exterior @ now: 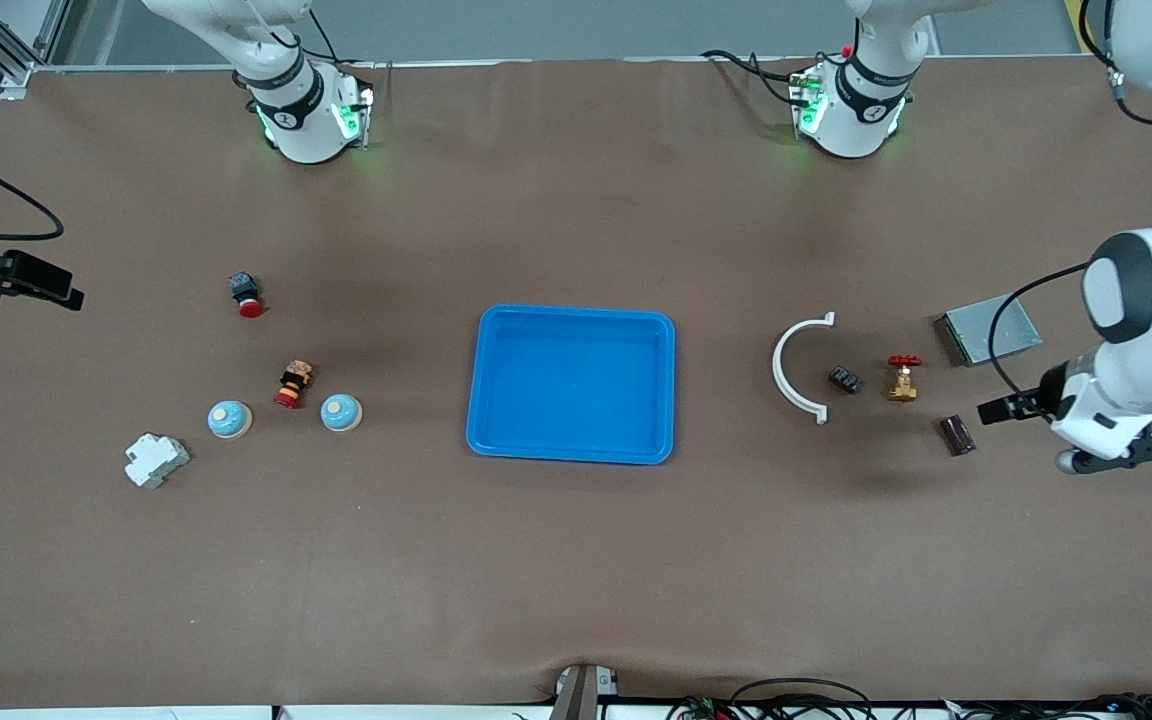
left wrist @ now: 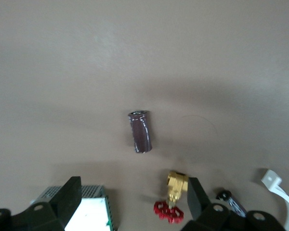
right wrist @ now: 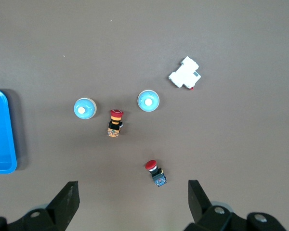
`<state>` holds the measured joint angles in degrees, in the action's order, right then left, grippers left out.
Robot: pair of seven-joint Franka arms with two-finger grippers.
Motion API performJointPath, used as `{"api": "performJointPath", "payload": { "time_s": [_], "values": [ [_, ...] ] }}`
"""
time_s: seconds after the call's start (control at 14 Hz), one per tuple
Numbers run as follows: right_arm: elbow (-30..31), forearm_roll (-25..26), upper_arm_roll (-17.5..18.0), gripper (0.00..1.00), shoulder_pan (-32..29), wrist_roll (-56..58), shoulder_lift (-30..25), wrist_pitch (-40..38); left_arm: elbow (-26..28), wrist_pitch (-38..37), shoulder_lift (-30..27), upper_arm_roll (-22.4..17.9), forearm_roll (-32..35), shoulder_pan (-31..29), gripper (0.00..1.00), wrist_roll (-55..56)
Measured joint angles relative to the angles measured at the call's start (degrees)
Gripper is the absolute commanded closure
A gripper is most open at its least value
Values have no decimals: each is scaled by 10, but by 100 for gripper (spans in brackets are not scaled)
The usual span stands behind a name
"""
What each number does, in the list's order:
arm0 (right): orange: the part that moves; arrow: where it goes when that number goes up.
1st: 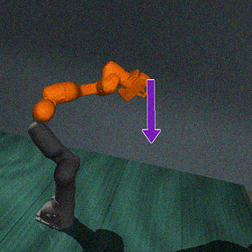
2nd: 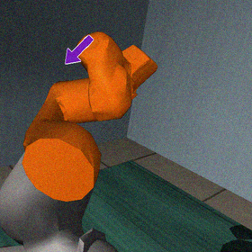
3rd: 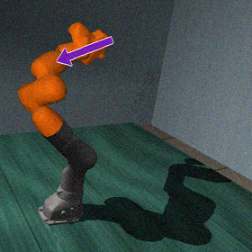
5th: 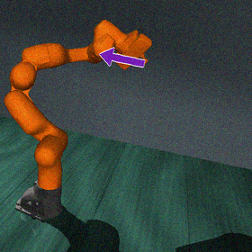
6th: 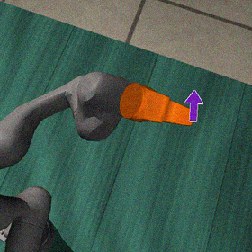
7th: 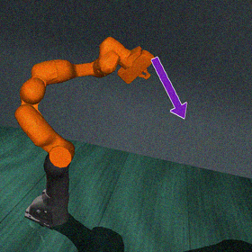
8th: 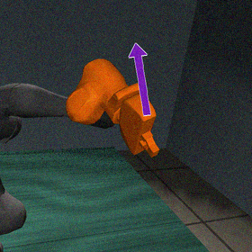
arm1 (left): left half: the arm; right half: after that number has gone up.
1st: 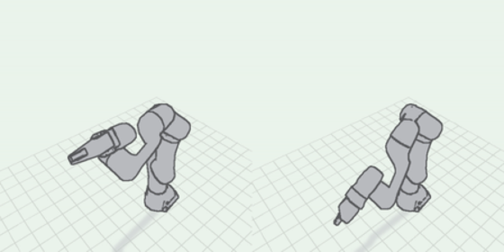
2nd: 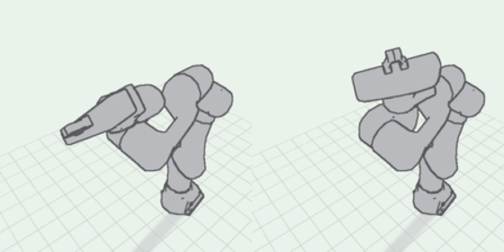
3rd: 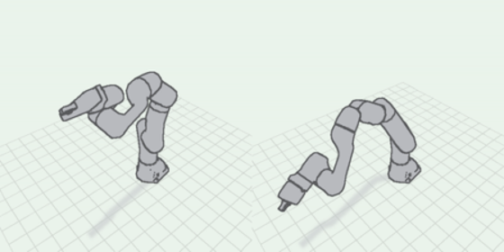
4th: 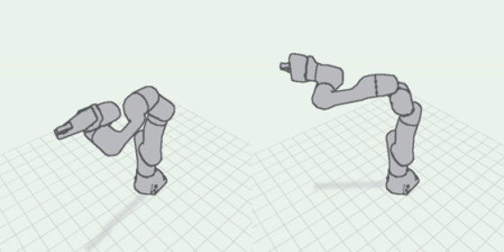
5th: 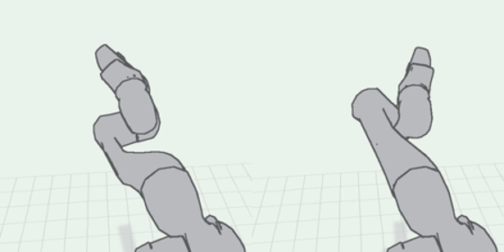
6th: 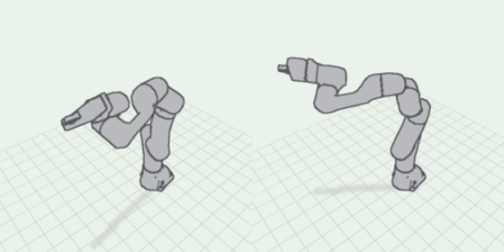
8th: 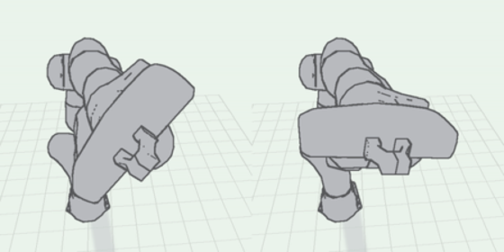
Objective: Place electrolytic capacitor and blue bell in tray
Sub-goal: 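Reach down and grasp the dark capacitor with the left gripper, then lift the capacitor with the left gripper while the right gripper reaches the bell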
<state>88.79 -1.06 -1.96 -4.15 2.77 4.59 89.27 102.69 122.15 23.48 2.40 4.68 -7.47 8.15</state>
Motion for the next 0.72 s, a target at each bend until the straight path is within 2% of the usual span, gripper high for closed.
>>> {"api": "performJointPath", "payload": {
  "time_s": [0.21,0.5,0.72],
  "values": [
    [0,0,0,0,0,0,0,0,11,60,45,0,-2,-10,36,2],
    [0,0,0,0,0,0,0,0,7,88,90,1,-28,-22,39,14],
    [0,0,0,0,0,0,0,0,3,89,100,1,-30,-24,47,23]
  ]
}}
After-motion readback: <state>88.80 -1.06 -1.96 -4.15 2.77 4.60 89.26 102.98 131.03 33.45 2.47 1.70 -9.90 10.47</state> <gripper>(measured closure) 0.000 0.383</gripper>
